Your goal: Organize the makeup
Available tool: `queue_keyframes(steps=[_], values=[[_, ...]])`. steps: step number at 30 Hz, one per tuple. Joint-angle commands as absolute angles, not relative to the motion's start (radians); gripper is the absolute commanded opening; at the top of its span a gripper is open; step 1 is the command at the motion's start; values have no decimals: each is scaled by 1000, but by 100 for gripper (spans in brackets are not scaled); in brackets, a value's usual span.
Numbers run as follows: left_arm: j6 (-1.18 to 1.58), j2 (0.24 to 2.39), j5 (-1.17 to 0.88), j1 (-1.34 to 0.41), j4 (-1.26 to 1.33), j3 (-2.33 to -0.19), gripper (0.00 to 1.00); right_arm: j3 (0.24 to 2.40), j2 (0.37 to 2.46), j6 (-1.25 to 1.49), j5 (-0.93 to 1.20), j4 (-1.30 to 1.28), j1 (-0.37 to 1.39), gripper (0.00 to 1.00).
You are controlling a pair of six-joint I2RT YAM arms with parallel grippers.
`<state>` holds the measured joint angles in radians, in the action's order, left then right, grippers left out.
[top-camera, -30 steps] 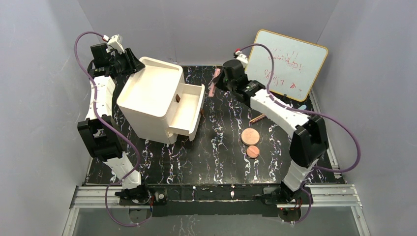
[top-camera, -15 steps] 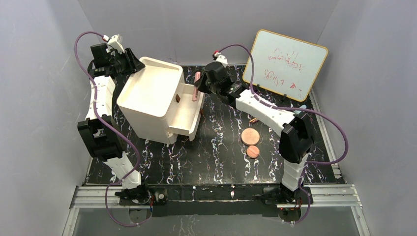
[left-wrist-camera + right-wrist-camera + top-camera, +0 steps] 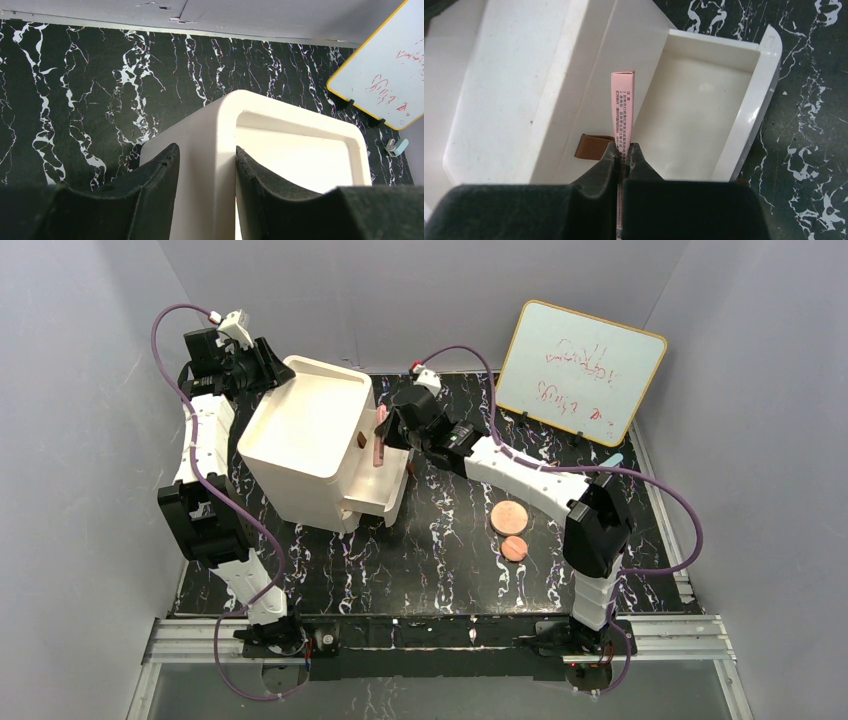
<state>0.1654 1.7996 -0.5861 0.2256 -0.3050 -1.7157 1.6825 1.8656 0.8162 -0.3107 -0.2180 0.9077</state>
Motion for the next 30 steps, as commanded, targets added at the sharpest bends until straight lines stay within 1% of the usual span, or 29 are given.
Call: queue_keyframes(steps=[1, 11, 12, 15, 17, 18, 19, 20, 21, 22, 26, 30], values=[[159, 1822, -603, 207, -364, -1715, 41, 1636, 1836, 847, -347, -216, 924, 1], [160, 1820, -604, 208, -364, -1715, 41, 1593, 1845, 882, -327, -224, 924, 1], [160, 1820, -604, 207, -364, -1715, 41, 1596, 1847, 880, -327, -223, 924, 3], [158, 1818, -603, 208, -364, -1715, 41, 1611, 1853, 865, -317, -218, 924, 24], [158, 1819, -603, 208, -364, -1714, 41, 1626, 1858, 855, -312, -218, 924, 43], [158, 1818, -602, 209, -364, -1713, 41, 1634, 1860, 848, -314, -219, 925, 50], [159, 1818, -602, 209, -364, -1714, 41, 1643, 1861, 841, -316, -221, 924, 55], [158, 1818, -602, 208, -364, -1713, 41, 1653, 1861, 829, -322, -223, 924, 57], [159, 1818, -600, 208, -364, -1714, 41, 1665, 1860, 819, -332, -228, 924, 61], [157, 1818, -600, 207, -365, -1713, 41, 1677, 1855, 804, -345, -231, 923, 63], [155, 1816, -598, 207, -365, -1713, 42, 1687, 1793, 746, -439, -233, 892, 65], [154, 1816, -598, 207, -367, -1712, 42, 1586, 1647, 738, -443, -185, 794, 66]])
